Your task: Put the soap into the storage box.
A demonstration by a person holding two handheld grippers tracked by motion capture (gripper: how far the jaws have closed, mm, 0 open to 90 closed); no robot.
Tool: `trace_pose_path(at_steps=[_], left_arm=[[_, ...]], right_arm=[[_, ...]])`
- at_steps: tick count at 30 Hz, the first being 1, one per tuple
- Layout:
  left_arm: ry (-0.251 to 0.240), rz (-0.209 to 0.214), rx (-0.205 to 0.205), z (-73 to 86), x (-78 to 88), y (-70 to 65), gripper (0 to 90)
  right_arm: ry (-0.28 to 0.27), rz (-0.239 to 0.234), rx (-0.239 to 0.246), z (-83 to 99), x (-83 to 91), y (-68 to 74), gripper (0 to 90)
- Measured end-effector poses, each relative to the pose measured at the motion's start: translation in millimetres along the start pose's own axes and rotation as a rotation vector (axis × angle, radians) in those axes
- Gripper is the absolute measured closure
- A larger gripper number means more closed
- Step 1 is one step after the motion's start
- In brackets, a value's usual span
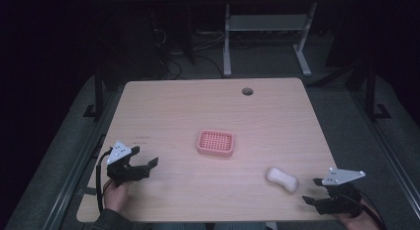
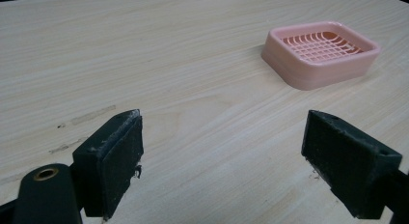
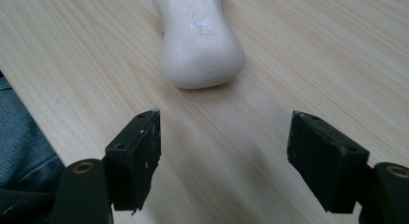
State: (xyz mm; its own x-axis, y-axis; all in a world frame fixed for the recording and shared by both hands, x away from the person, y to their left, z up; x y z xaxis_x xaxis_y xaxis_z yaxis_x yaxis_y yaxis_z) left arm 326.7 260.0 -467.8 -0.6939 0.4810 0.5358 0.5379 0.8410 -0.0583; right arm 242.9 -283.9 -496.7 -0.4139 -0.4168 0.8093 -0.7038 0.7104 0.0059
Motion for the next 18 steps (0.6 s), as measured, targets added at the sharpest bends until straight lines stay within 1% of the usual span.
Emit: trace_pose_path(at_steps=[4,6,8,10,13,14,16,17,18], left_arm=[[-0.007,-0.001,-0.004,-0.9,0.3,-1.2,14.4],[-0.005,0.0,-0.006,-0.8,0.3,-1.9,14.4],[0.002,-0.002,-0.01,-0.2,0.1,-2.2,14.4],[0.001,-0.006,-0.017,-0.1,0.1,-2.5,14.4],[-0.001,-0.012,-0.028,-0.2,-0.2,-2.6,14.4],[0.001,-0.01,-0.027,0.1,-0.3,-2.8,14.4],[0.002,0.012,-0.014,0.4,-0.7,-4.5,14.4],[-0.001,0.014,-0.012,0.3,-1.0,-5.4,14.4],[0.004,0.007,-0.022,0.5,-1.0,-5.6,14.4]], right_arm=[[0.001,0.002,0.012,-1.9,-0.4,1.4,27.1],[0.0,0.003,0.021,-4.9,0.2,2.3,26.9],[-0.001,0.006,0.019,-5.9,-0.4,2.6,26.9],[0.005,0.003,0.027,-8.1,-1.2,3.8,26.9],[0.016,0.012,0.043,-12.9,-2.1,3.2,26.8],[0.014,0.013,0.041,-13.9,-2.1,3.4,26.8],[0.012,0.016,0.04,-14.8,-2.2,3.6,26.8],[0.012,0.012,0.043,-15.3,-2.5,4.4,26.8],[0.01,0.011,0.046,-16.2,-2.9,5.0,26.8]])
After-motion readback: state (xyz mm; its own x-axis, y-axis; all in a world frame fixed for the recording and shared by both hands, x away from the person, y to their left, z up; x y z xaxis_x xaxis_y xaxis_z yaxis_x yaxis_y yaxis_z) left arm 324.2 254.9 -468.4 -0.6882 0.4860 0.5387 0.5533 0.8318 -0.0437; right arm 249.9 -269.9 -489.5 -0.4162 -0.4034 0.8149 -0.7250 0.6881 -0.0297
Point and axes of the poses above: each handheld gripper's, and its own axes: x roughly backward along the jaws, z roughly out of its underside, y roughly to its left, the point moved 6 cm from there along -x, roughly forward along the jaws, and after that the axes turned 3 degrees about y, right-handed, at the moved point
